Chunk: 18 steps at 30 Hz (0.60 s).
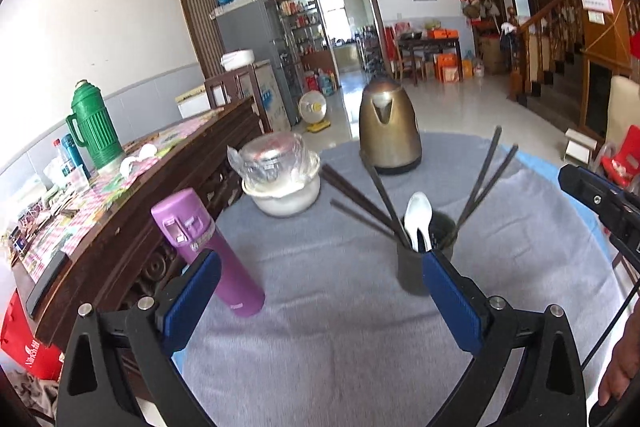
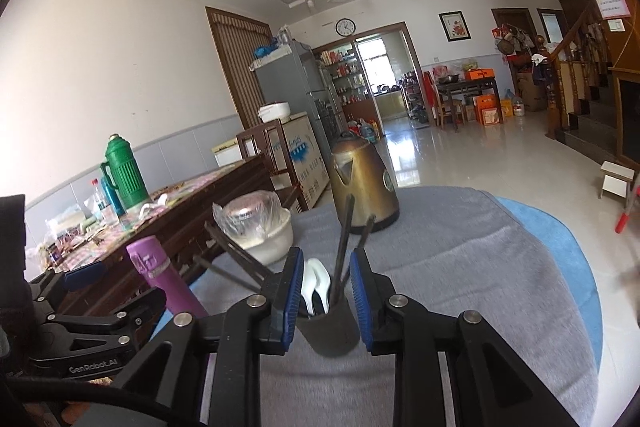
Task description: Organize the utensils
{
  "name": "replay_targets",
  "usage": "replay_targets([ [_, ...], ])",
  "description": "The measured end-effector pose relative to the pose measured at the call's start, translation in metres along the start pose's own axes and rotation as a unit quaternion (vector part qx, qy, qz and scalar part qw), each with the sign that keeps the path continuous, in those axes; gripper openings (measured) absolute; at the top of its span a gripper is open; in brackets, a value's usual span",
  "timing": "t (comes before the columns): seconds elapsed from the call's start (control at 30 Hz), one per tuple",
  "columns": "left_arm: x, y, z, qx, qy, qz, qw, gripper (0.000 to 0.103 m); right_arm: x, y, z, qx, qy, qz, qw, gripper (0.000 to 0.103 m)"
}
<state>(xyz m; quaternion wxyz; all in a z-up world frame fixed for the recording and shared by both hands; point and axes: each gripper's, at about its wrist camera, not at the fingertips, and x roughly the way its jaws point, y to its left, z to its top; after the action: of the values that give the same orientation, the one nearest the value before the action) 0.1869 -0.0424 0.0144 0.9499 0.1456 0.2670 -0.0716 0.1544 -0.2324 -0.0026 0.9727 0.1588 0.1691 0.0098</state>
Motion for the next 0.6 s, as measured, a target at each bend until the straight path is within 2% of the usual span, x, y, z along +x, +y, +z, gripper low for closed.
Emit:
replay_targets([
  [0.2,0.009,-0.003,-0.015,-0.009,0.043,-0.006,0.9990,0.100,-0.003,-0.006,-0.019,0.003,0.033,-0.012,0.999,0.027],
  [0.37,0.024,-0.006,-0.034,-0.011,0.079,-0.003,0.9968,0.100,0.000,-0.010,-0.039,0.010,0.077,-0.020,0.997,0.027],
  [0.6,0.033,-0.005,-0.054,-0.008,0.102,-0.002,0.9948,0.100,0.005,-0.003,-0.059,0.013,0.121,-0.023,0.992,0.027],
])
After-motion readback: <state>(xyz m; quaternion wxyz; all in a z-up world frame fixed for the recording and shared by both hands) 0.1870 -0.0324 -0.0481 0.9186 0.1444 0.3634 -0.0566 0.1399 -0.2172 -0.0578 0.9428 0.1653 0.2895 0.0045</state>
